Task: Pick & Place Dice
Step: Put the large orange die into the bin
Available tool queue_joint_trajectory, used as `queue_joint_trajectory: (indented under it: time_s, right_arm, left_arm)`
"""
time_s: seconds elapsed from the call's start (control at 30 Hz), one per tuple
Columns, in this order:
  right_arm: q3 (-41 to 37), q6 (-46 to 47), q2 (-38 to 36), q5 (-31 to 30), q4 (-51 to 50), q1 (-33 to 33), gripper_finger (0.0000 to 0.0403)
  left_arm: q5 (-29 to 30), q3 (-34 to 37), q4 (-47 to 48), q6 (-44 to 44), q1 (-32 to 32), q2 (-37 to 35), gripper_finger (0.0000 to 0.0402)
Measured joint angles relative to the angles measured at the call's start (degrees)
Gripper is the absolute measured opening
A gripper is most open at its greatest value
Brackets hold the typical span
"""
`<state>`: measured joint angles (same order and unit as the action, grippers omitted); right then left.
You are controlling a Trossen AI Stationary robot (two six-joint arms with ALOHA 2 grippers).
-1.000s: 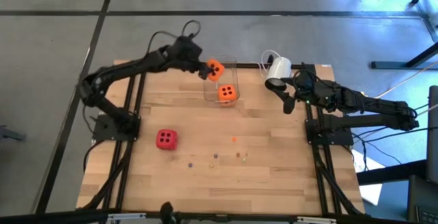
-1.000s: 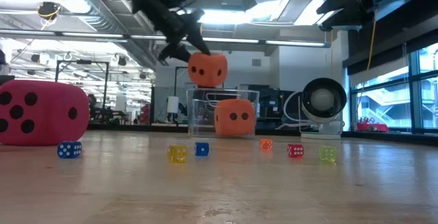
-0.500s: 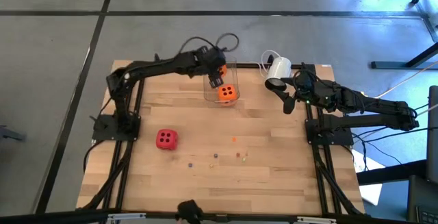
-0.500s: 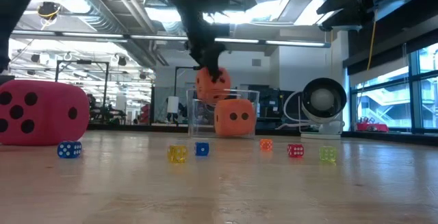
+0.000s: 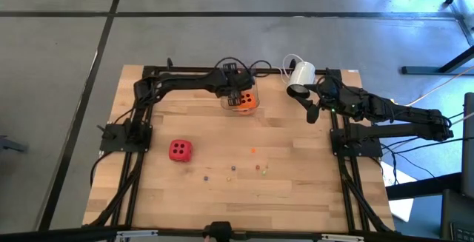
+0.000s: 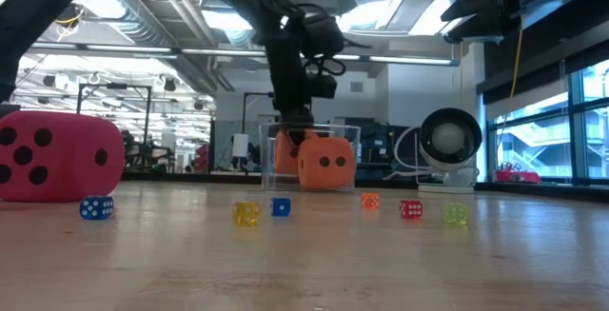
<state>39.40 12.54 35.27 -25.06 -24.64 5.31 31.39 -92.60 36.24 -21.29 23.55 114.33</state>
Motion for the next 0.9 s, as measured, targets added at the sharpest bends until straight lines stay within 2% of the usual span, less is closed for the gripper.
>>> queue_joint_trajectory:
  time_s: [0.2, 0.37, 0.53, 0.73, 0.8, 0.9]
  right_arm:
    - [0.0, 0.0, 0.0, 0.0, -1.7, 0.0, 0.0302]
    - [0.0, 0.0, 0.0, 0.1, -2.2, 0.0, 0.0302]
    - [0.0, 0.0, 0.0, 0.1, -2.2, 0.0, 0.0302]
    - [0.0, 0.0, 0.0, 0.1, -2.2, 0.0, 0.0302]
    - [0.0, 0.0, 0.0, 0.1, -2.2, 0.0, 0.0302]
    - [0.0, 0.0, 0.0, 0.1, -2.2, 0.0, 0.0302]
  left_arm:
    - [0.2, -0.1, -0.2, 0.0, 0.4, 0.0, 0.0225]
    - [-5.2, 0.6, 1.1, 0.7, 1.4, 0.0, 0.0225]
    - [-0.4, 2.3, 0.8, -3.2, 1.3, 0.0, 0.0226]
    - [3.6, 2.3, -0.9, -3.6, 1.7, 0.0, 0.0226]
    - [3.9, 2.0, -1.6, -4.3, 1.9, 0.0, 0.0226]
    - [1.4, 1.9, -2.1, -5.8, 2.1, 0.0, 0.0226]
